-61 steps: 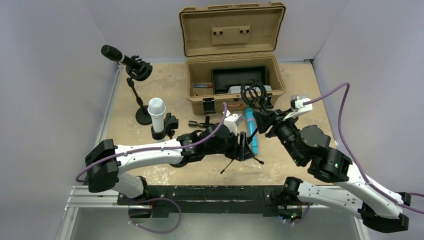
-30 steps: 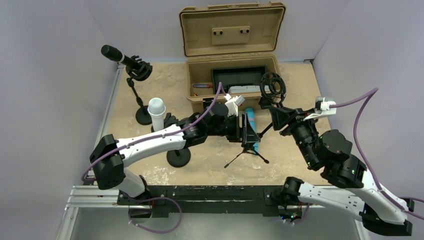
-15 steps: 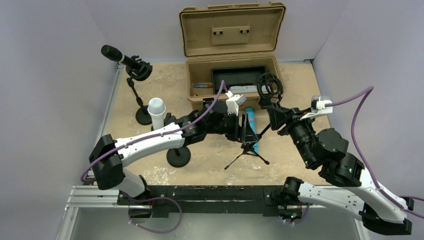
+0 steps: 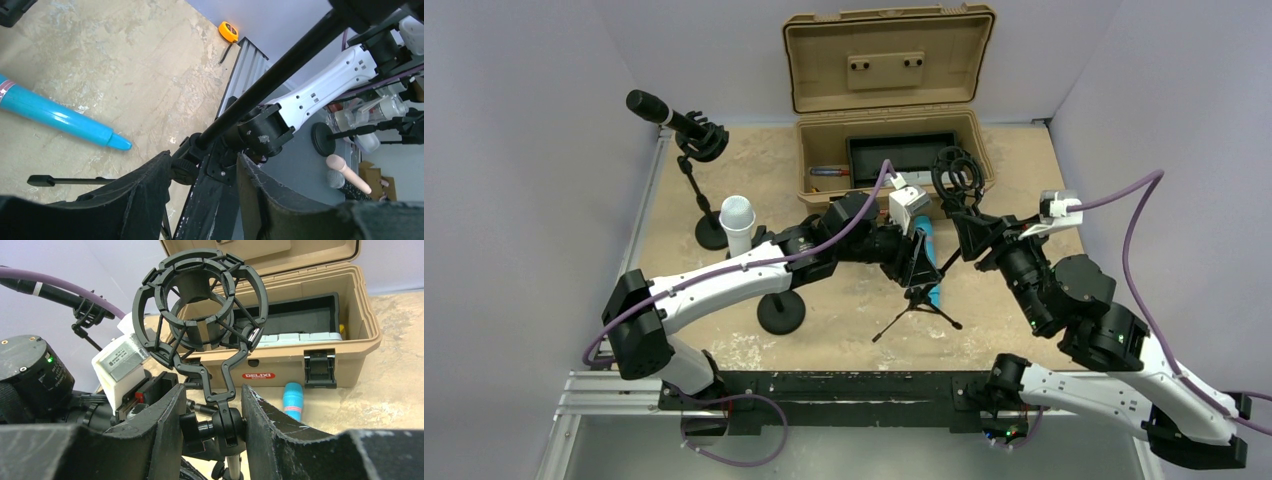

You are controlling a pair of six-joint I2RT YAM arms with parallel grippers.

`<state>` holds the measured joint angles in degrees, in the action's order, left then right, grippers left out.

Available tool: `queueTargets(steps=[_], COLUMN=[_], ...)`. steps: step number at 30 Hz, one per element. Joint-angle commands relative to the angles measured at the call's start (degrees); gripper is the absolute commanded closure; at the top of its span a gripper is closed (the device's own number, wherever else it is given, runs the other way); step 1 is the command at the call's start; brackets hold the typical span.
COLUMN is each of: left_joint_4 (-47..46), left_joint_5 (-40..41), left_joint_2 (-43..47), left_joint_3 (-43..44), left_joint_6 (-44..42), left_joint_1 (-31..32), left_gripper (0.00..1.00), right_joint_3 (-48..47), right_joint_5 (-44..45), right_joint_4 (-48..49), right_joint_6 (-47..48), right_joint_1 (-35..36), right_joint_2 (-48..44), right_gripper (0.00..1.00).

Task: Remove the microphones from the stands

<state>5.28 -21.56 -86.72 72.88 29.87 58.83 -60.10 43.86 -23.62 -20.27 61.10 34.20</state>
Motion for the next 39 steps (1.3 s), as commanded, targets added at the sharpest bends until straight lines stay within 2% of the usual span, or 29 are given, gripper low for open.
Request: queueTargets(steps=[1,8,12,17,26,32,39], left_joint_4=[-2.0,-2.1,-0.7,0.3,-0.3,-0.2,-1.6], left_joint_5=[-4.1,-4.9,-2.7,-0.7,-1.0,-1.2,-1.4], left_joint_2=[0.1,-0.3,0.0,-0.2,-0.6,-1.5,-1.6], left_joint_3=[3.0,1.9,1.1,1.0,0.4,-0.1,-0.8], left_joint_6=[-3.3,-2.7,-3.3,-3.6,-3.1,-2.8,-2.0], left_joint_1=[-0.3,-0.2,-0.2,-0.2,-0.2,-0.2,-0.2], left_gripper=[0.52,0.5,0.42,0.41,0.52,0.49,0.6], right_joint_3=[-2.7,-2.8,-2.8,-2.5,-2.4,-2.3,-2.3], right_joint_5=[-0.5,-0.6,-0.7,-0.9,-0.8,-0.9,-0.9], right_joint_4=[4.4,4.3,4.3,4.5,4.7,4.5,4.8], right_joint_6=[-0.4,-0.4,-0.5,-0.6,-0.5,-0.5,-0.5], right_joint_1=[0.2,0.2,0.2,0.2,0.2,0.2,0.2], right_joint_2=[-0.3,-0.9,-1.3,-1.1,-1.3,-1.6,-1.5], right_gripper=[1.0,1.0,1.0,1.0,1.0,1.0,1.0])
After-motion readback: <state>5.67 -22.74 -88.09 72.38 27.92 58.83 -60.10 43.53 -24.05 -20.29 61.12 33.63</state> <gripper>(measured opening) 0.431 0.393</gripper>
